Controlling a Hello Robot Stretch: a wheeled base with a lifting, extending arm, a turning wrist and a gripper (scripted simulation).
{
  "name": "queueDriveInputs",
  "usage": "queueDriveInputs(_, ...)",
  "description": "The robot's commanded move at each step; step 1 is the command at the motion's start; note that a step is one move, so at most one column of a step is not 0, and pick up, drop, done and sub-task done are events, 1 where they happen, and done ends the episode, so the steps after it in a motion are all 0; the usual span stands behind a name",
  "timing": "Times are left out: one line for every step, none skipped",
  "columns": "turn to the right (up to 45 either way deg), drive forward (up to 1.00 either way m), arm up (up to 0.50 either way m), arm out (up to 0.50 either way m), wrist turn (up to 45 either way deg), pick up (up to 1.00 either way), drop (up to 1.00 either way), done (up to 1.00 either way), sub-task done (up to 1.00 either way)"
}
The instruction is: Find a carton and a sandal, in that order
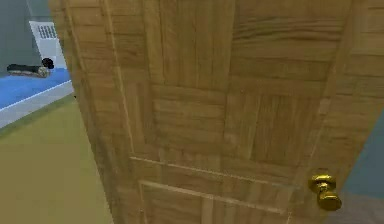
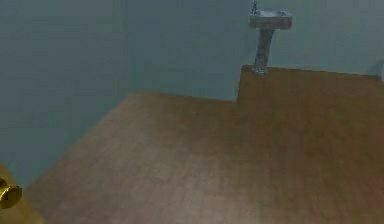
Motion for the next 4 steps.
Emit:
queueDriveInputs(-27.0, 0.00, 0.00, 0.00, 0.0, 0.00, 0.00, 0.00, 0.00)
queueDriveInputs(0.0, 0.40, 0.00, 0.00, 0.0, 0.00, 0.00, 0.00, 0.00)
queueDriveInputs(-45.0, 0.00, 0.00, 0.00, 0.0, 0.00, 0.00, 0.00, 0.00)
queueDriveInputs(0.0, 0.45, 0.00, 0.00, 0.0, 0.00, 0.00, 0.00, 0.00)
